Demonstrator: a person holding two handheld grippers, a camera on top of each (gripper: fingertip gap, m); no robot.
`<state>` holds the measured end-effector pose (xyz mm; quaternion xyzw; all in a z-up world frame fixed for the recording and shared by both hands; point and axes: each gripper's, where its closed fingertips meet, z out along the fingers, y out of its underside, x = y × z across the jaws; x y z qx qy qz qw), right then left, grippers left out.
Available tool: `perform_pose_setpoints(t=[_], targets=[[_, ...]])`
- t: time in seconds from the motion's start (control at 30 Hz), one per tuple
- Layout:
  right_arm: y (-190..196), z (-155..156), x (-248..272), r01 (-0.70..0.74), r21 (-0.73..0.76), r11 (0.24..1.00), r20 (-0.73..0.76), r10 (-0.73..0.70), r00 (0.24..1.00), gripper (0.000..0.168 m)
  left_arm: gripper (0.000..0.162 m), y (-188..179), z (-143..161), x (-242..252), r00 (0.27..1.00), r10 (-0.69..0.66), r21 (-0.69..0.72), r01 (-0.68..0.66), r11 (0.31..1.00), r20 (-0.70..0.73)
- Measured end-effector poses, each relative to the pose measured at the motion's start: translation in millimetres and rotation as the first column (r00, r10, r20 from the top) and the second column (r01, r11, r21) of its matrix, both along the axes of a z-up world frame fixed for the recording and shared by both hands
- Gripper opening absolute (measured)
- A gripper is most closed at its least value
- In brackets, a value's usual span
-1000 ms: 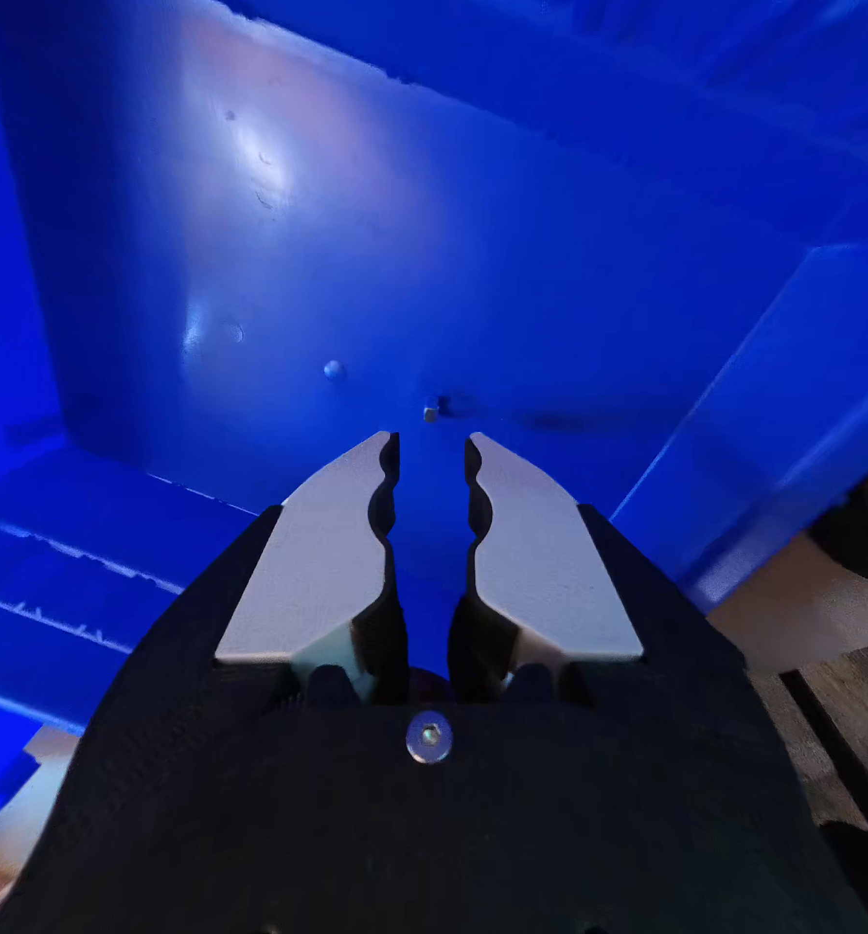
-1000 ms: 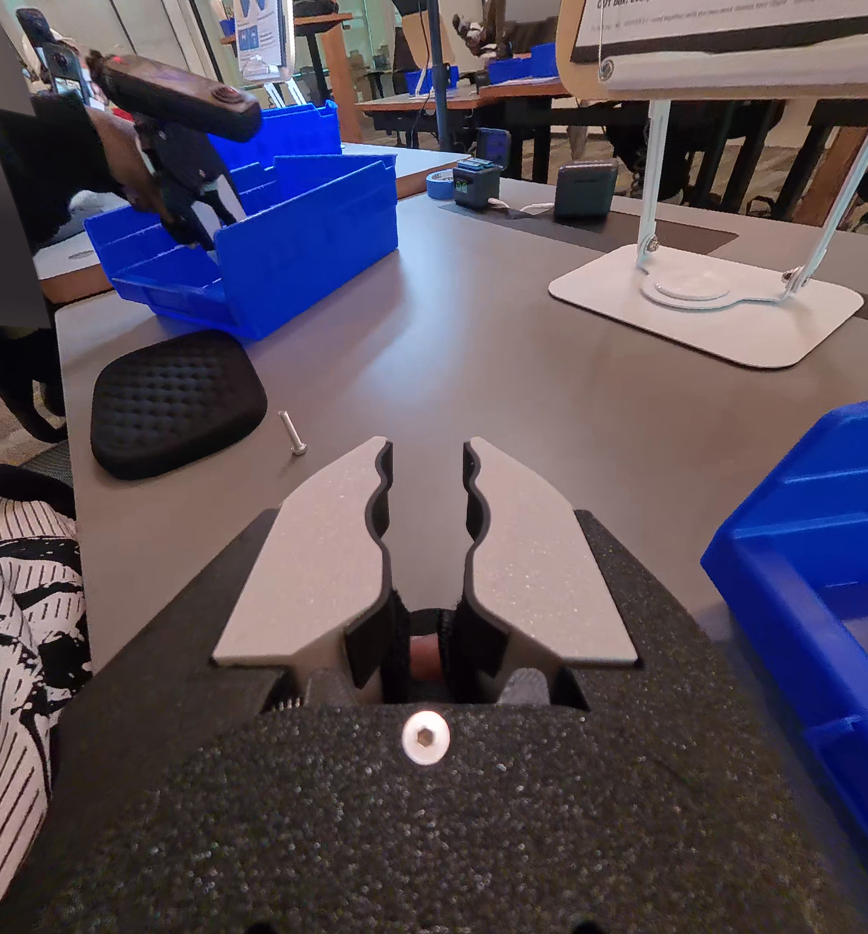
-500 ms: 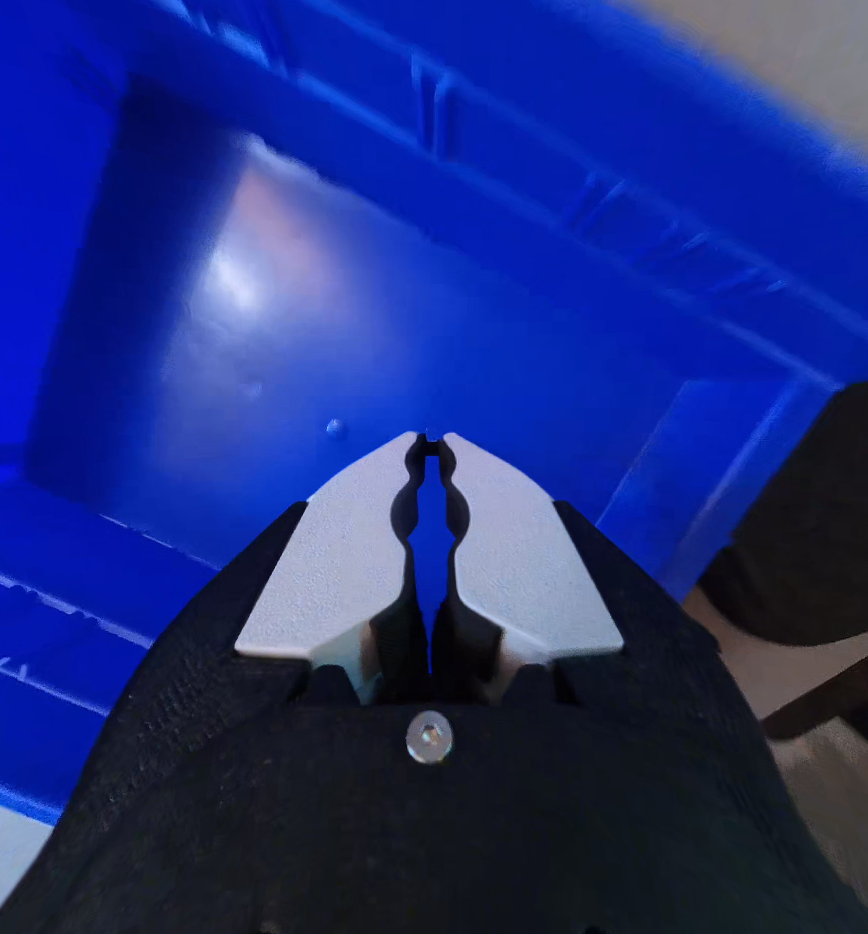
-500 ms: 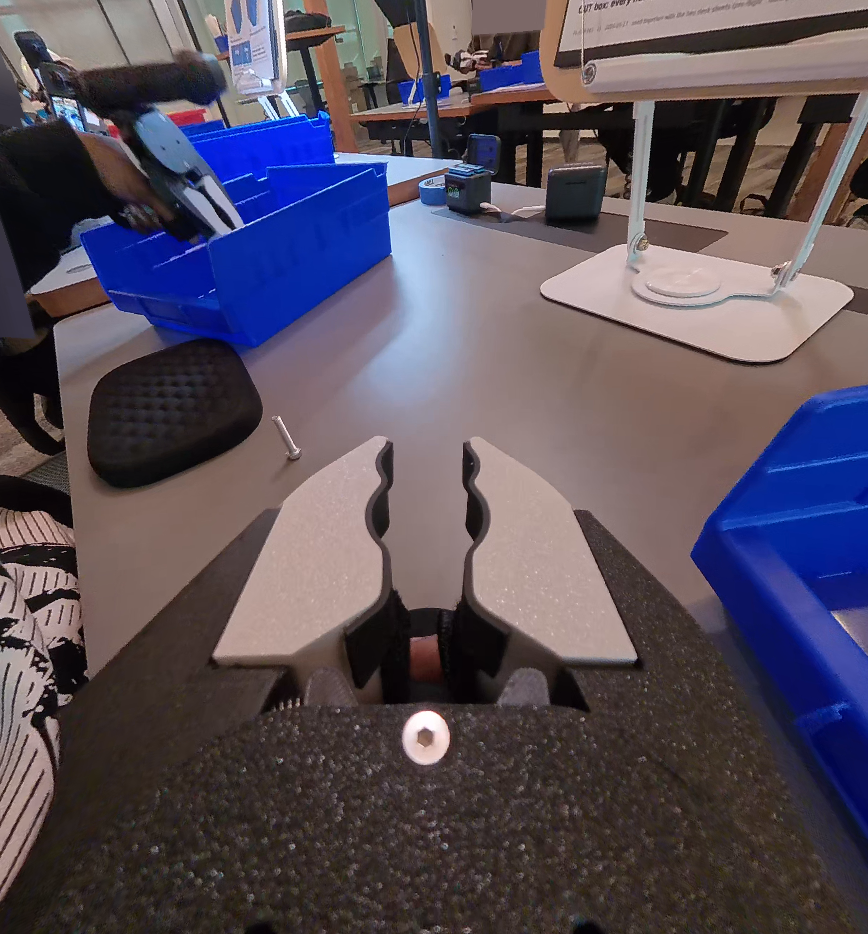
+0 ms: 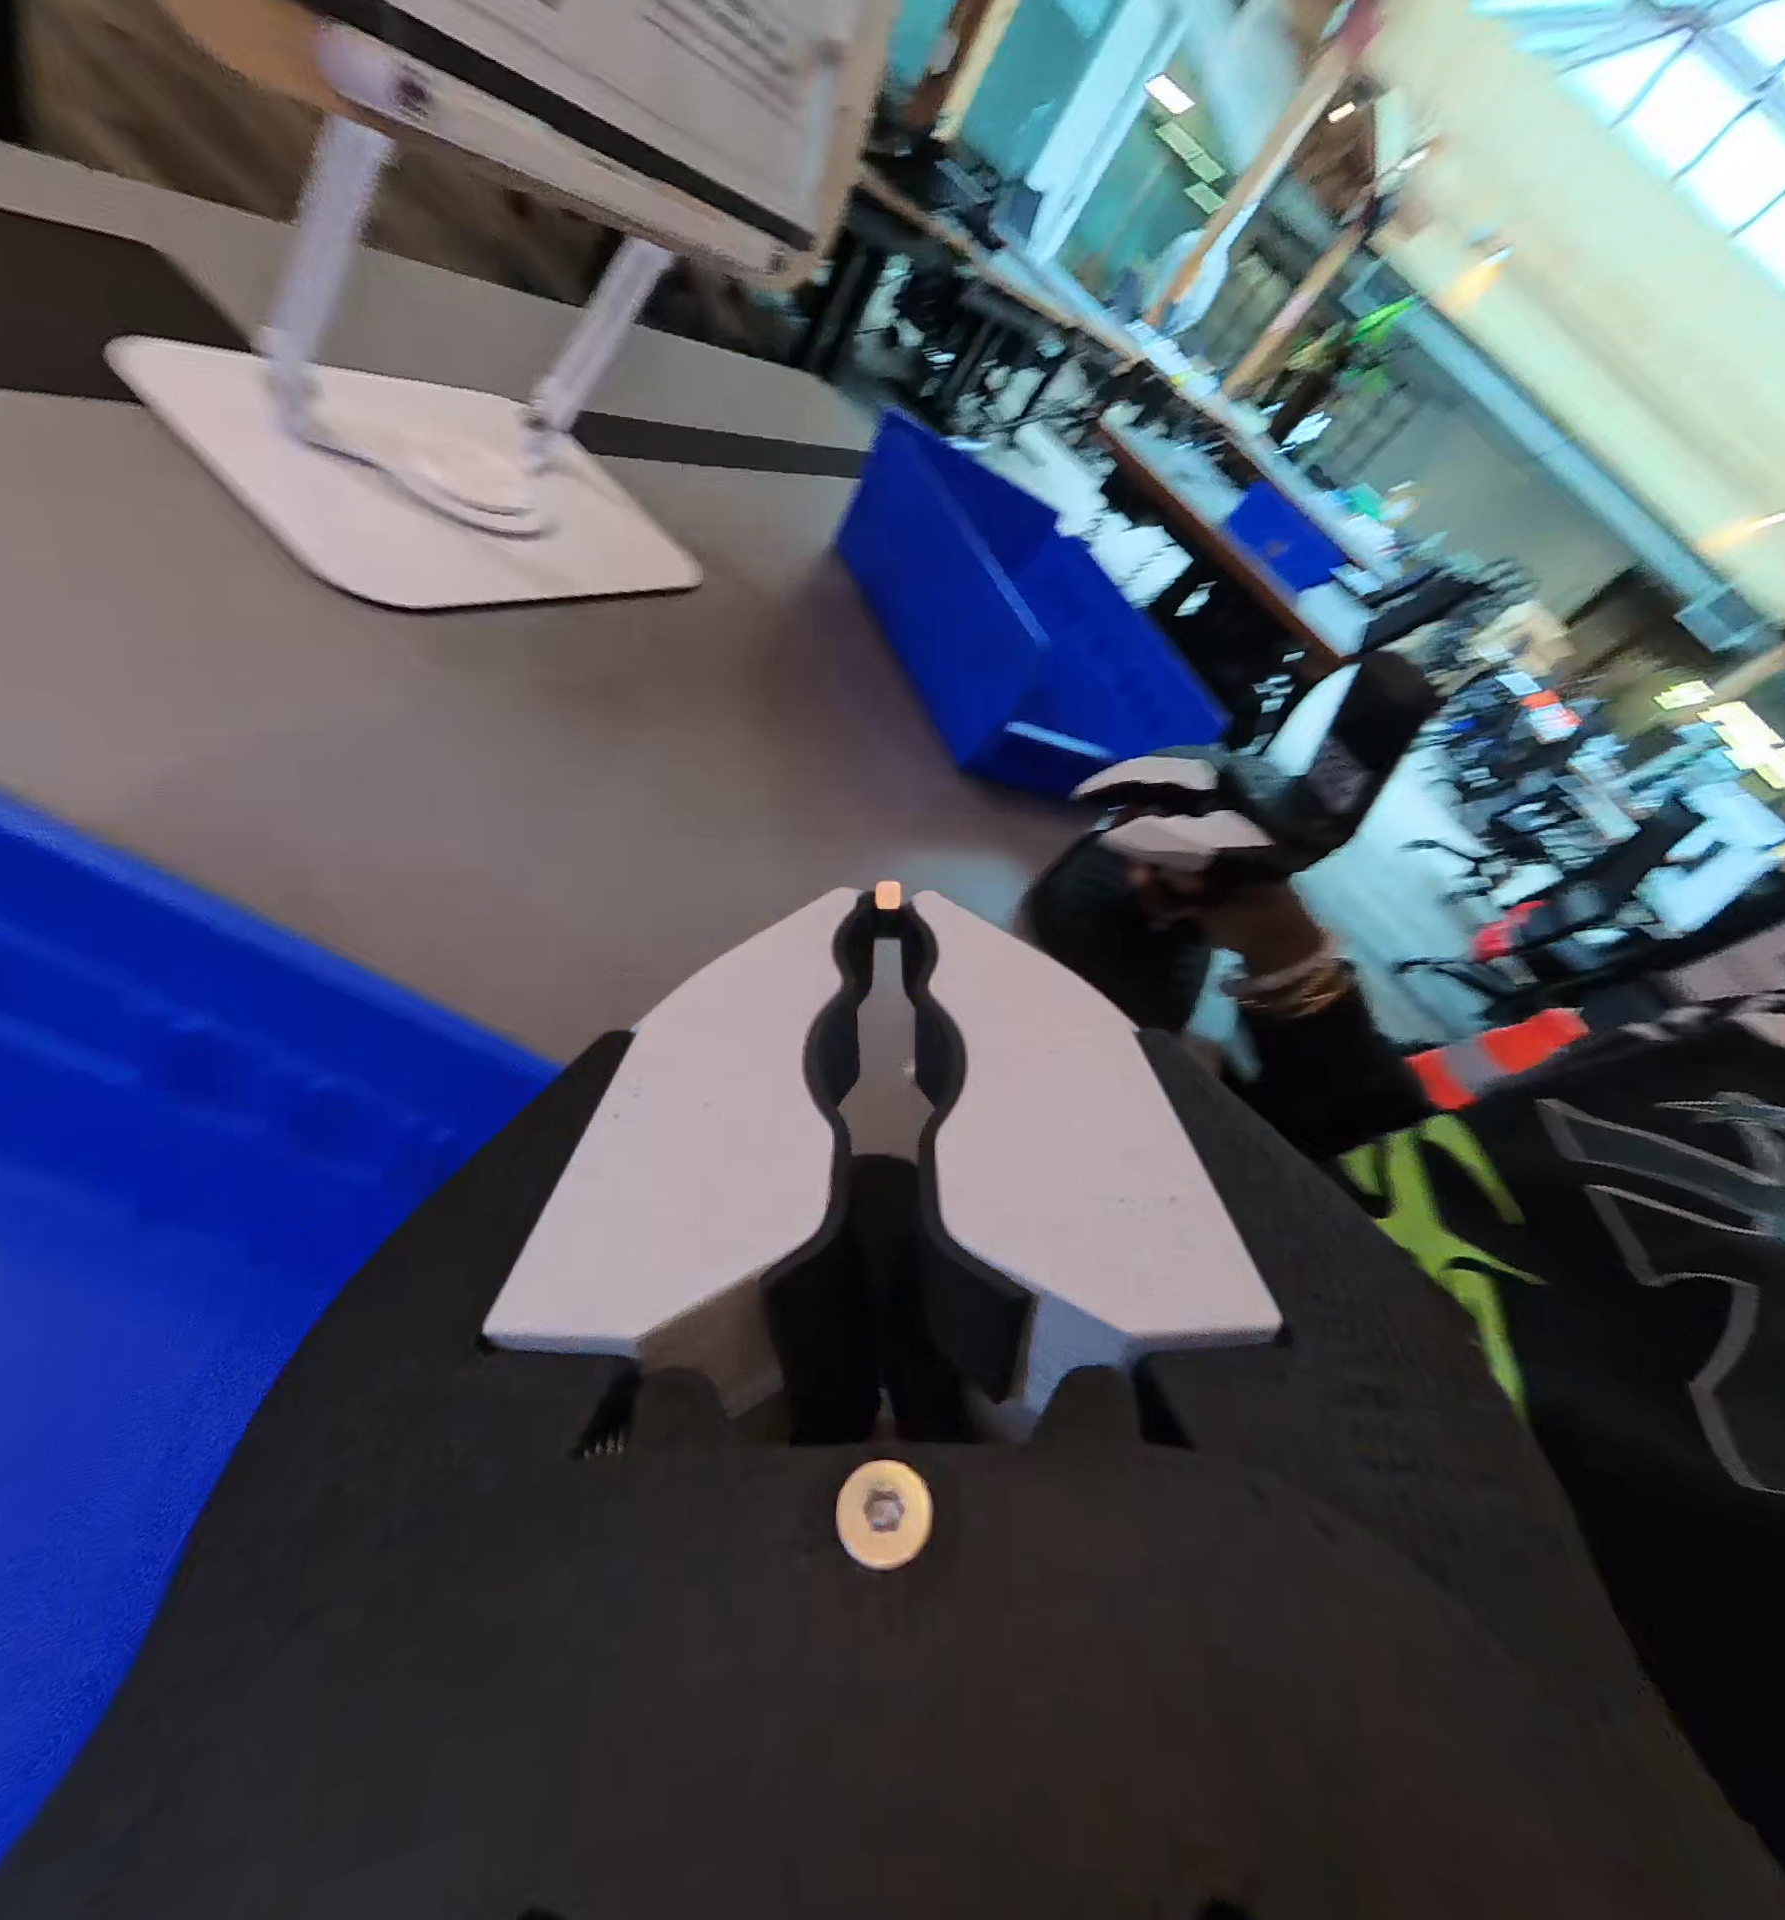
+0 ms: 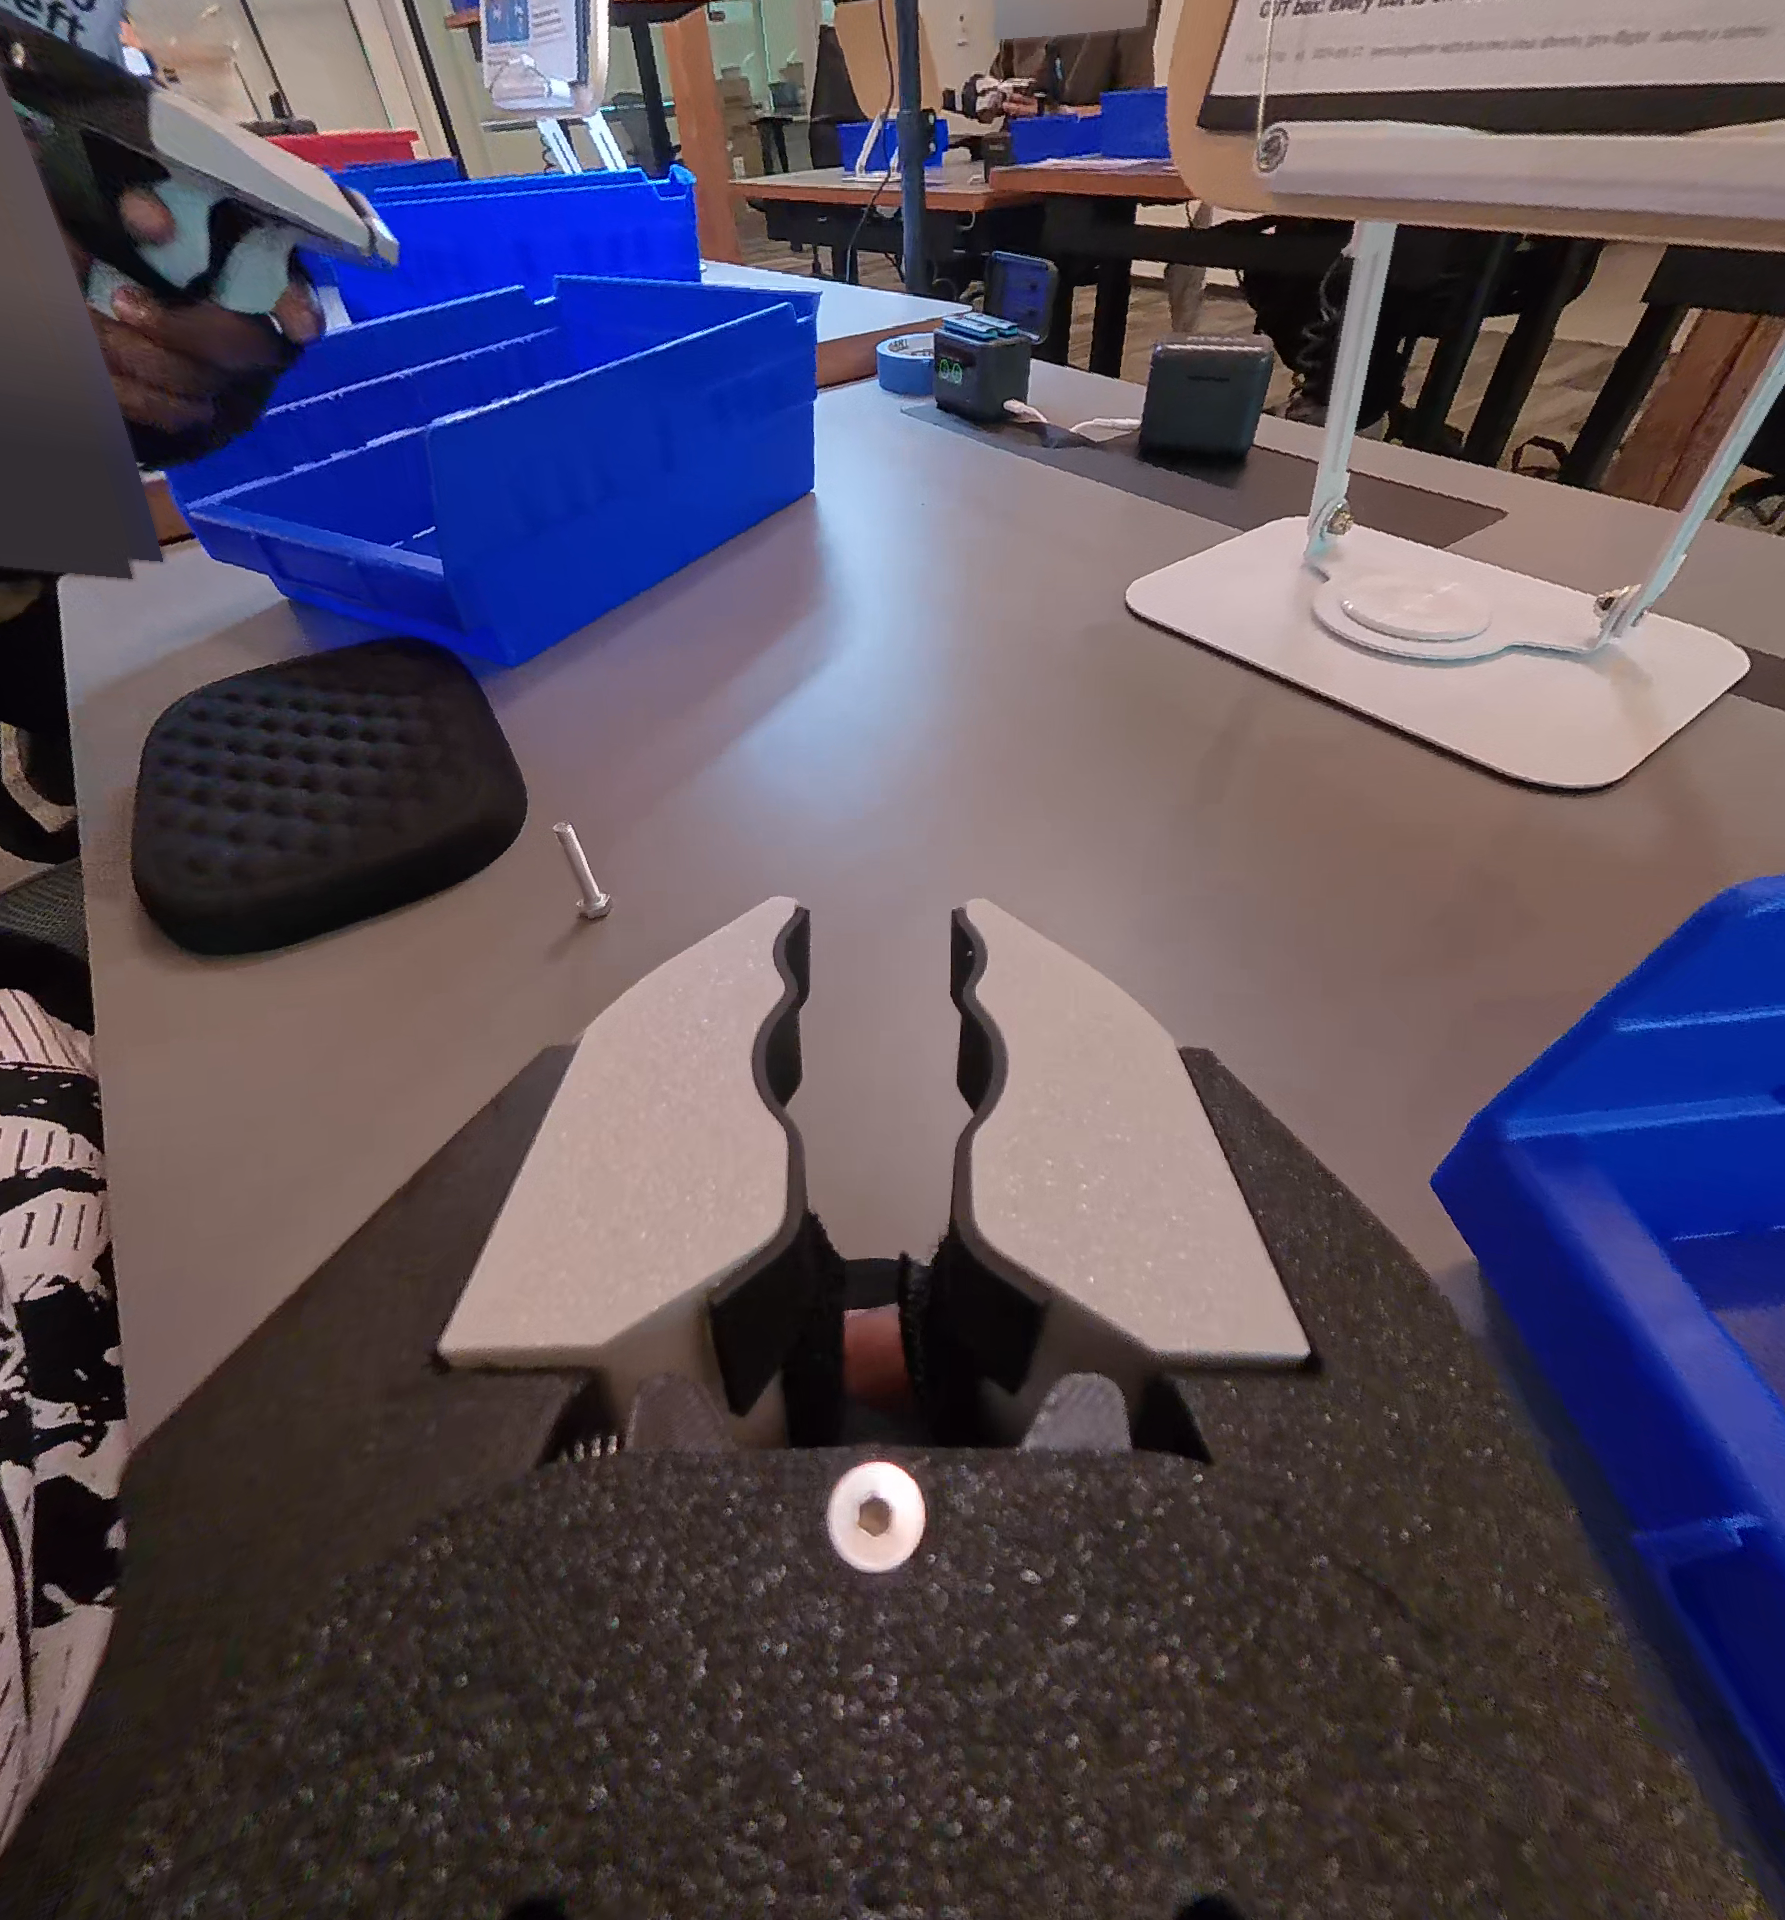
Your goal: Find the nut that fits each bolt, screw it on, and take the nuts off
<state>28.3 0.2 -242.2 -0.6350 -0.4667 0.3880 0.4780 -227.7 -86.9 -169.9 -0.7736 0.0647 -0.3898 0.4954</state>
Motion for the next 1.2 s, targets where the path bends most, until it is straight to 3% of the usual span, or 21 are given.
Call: perform_pose_setpoints(t=[0.2,0.43,0.53,0.7,0.9,1.2], targets=[[-6.2,-1.1,-2.6,-0.036,0.032,0.999,0.014,0.036,0.999,0.026,0.005,-3.7,-0.7,50.9,0.957,-0.100,-0.030,0.113,0.993,0.273],[-20.7,6.2,-7.6,-0.116,0.115,0.987,-0.007,0.117,0.993,0.026,0.005,-14.1,-25.1,112.9,0.934,-0.193,-0.111,0.235,0.966,0.299],[-41.7,15.5,-15.7,-0.203,0.237,0.950,-0.028,0.216,0.976,0.026,0.005,-17.3,-32.2,136.7,0.899,-0.221,-0.140,0.292,0.946,0.378],[-70.3,17.8,-23.0,-0.333,0.310,0.891,-0.040,0.362,0.931,0.026,0.005,-13.7,-40.8,166.8,0.838,-0.224,-0.178,0.352,0.919,0.498],[-99.0,41.6,-33.1,-0.367,0.452,0.813,-0.143,0.472,0.870,0.028,0.004,-17.2,-43.5,198.3,0.750,-0.265,-0.184,0.456,0.870,0.606],[-114.2,31.5,-55.2,-0.434,0.517,0.738,-0.014,0.514,0.858,0.024,0.005,-23.9,-46.9,212.7,0.734,-0.304,-0.197,0.510,0.837,0.607]])
